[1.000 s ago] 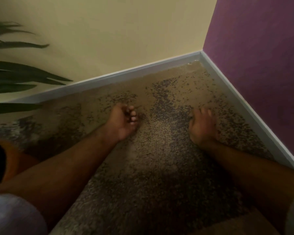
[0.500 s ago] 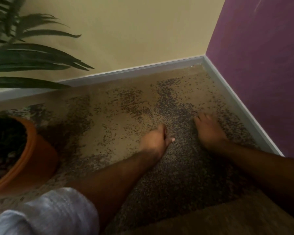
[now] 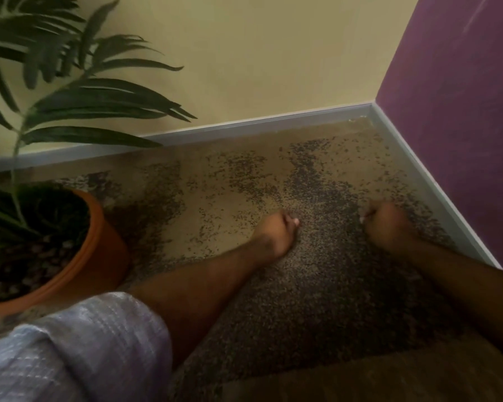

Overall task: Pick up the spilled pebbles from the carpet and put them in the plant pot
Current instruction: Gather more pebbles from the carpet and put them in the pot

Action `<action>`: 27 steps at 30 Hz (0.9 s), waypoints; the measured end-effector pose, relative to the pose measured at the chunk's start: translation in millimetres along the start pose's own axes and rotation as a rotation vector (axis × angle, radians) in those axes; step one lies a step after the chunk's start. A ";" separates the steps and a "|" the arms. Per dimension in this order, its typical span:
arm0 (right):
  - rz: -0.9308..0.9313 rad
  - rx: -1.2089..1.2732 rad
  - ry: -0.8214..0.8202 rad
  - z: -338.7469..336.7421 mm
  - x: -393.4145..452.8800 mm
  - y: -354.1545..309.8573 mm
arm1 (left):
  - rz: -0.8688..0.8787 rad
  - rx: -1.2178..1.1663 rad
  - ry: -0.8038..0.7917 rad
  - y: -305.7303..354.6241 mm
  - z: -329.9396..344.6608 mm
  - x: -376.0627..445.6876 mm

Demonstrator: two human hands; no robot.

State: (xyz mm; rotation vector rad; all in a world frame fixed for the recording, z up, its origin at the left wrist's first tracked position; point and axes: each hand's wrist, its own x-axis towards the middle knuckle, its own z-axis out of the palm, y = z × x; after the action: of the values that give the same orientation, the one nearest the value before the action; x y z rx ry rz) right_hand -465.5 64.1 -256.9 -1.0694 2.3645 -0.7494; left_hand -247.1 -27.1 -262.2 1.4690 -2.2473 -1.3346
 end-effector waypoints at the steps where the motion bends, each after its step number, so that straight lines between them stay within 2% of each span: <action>1: 0.053 0.207 -0.021 0.6 -0.6 -0.6 | -0.002 -0.076 -0.015 -2.4 -4.3 -1.7; 4: 0.278 0.835 -0.216 -2.9 -7.8 -15.3 | -0.020 -0.217 -0.012 -14.3 -16.7 -9.6; 6: 0.363 1.080 -0.391 -11.8 -14.1 -28.5 | -0.144 -0.474 -0.072 -22.0 -23.0 -20.8; 9: 0.406 1.172 -0.651 -24.5 -31.4 -46.0 | -0.354 -0.815 -0.222 -35.3 -37.4 -35.7; 12: 0.358 1.153 -0.863 -25.7 -53.9 -72.1 | -0.390 -1.061 -0.407 -49.4 -50.9 -40.6; 15: 0.298 0.913 -0.918 -11.5 -79.2 -101.9 | -0.442 -1.064 -0.393 -54.2 -59.5 -46.0; 19: -0.148 0.037 -0.586 23.3 -117.5 -95.7 | -0.496 -0.908 -0.190 -46.2 -68.2 -53.6; 21: -0.272 -0.278 -0.501 36.2 -139.3 -83.8 | -0.481 -0.830 -0.121 -37.5 -72.9 -64.4; 23: -0.285 -0.469 -0.433 46.8 -158.1 -73.9 | -0.480 -0.782 -0.111 -34.8 -75.4 -73.1; 27: -0.331 -0.649 -0.336 71.3 -184.3 -52.7 | -0.496 -0.721 -0.068 -37.8 -79.2 -84.7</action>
State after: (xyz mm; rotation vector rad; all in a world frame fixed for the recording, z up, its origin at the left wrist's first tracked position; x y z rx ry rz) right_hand -283.7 157.4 -247.5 -1.7180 2.1928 0.1376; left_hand -135.7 -11.7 -215.2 1.7171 -1.1993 -2.0534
